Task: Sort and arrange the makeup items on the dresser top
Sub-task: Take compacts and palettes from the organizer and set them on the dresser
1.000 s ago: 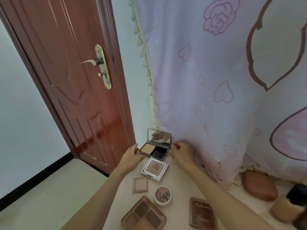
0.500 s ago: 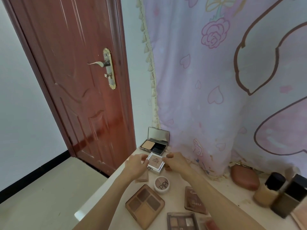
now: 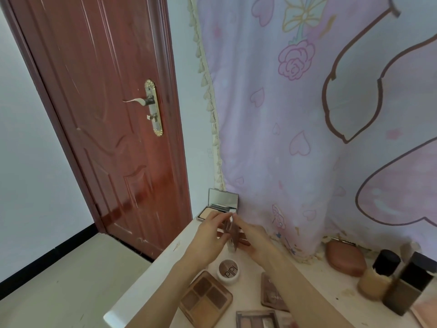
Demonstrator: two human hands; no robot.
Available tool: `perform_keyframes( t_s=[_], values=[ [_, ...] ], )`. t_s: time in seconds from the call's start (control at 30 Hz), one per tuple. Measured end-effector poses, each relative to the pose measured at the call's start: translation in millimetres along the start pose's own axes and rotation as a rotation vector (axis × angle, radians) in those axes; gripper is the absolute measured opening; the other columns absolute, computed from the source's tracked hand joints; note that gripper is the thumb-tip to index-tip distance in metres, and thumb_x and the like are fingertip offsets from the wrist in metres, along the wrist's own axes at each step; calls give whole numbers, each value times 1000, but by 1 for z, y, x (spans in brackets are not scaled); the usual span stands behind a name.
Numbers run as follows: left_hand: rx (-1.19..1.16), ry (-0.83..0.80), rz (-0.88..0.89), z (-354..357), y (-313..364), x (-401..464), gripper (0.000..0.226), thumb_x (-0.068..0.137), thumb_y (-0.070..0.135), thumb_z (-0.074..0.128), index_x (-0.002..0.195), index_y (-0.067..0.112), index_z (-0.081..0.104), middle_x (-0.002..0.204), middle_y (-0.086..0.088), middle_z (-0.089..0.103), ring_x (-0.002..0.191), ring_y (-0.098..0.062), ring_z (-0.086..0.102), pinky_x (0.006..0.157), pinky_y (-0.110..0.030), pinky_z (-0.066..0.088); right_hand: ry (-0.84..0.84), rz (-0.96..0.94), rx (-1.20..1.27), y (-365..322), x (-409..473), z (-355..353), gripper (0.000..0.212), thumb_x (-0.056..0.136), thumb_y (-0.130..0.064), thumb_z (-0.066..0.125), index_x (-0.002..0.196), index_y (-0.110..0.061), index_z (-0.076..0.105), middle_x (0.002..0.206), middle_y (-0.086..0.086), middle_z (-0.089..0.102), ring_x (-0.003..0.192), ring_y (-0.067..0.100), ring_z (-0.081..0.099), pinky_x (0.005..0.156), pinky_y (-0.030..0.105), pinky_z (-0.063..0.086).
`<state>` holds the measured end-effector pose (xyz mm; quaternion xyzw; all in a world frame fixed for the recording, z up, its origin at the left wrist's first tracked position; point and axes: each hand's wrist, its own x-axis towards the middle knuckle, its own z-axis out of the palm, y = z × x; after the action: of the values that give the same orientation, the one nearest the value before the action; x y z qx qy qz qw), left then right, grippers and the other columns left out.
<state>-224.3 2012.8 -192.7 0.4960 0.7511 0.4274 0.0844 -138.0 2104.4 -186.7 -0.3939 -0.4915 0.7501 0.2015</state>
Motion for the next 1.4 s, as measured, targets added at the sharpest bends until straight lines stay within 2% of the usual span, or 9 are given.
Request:
perform_keyframes(
  t_s=[0.13,0.23,0.4,0.6,0.83,0.93,1.17,1.33,1.4],
  values=[
    [-66,46,44,-13,17,-5,58,84,2,62,134,25,42,110,11,49,100,-8,56,86,-13,46,-128,39,149,-8,-13,-4,34,87,-29,65,102,2,67,95,17,68,80,26,64,67,29,53],
    [-194,46,-14,-29,26,-12,61,84,11,65,136,27,37,118,11,54,99,-4,59,87,-14,47,-236,57,250,-14,-24,-4,38,86,-29,66,109,1,66,107,20,68,97,31,66,80,38,55],
    [-115,-92,20,-55,35,-23,64,83,26,68,138,29,36,131,14,50,121,1,46,105,-23,37,-405,41,315,-24,-51,-1,42,81,-30,67,112,-2,66,107,19,64,92,30,66,80,43,55],
    [-78,-183,90,-70,58,-35,62,83,22,67,124,49,30,111,40,43,103,23,45,93,-2,33,-508,28,287,-27,-78,-3,48,78,-39,67,113,-6,66,108,16,64,96,27,64,88,43,53],
    [-37,-140,177,-74,77,-44,56,77,22,74,112,54,44,109,21,58,98,3,56,94,-17,43,-461,61,328,-26,-96,-5,55,80,-39,64,122,-4,60,122,19,61,110,29,60,93,41,50],
    [-16,-197,208,-76,81,-44,53,76,24,75,124,32,55,109,12,61,97,-4,59,95,-29,46,-456,54,323,-27,-102,-8,47,84,-38,61,115,-2,63,113,19,66,110,31,60,94,41,49],
    [5,-285,148,-81,89,-42,57,75,26,76,128,23,55,114,14,63,100,1,60,95,-21,46,-472,44,310,-24,-105,-14,40,88,-39,57,98,-5,74,108,17,69,95,27,66,87,39,51],
    [53,-344,84,-82,82,-38,77,66,52,73,133,23,50,119,14,62,106,-2,59,99,-31,46,-472,58,300,-21,-104,-15,48,86,-41,59,114,-2,65,115,18,66,101,30,64,93,41,49],
    [41,-360,79,-83,81,-38,70,68,49,73,130,23,53,117,13,64,106,-4,60,100,-30,45,-463,67,305,-20,-104,-15,51,83,-41,62,114,-1,65,113,20,66,101,31,64,93,41,49]
  ],
)
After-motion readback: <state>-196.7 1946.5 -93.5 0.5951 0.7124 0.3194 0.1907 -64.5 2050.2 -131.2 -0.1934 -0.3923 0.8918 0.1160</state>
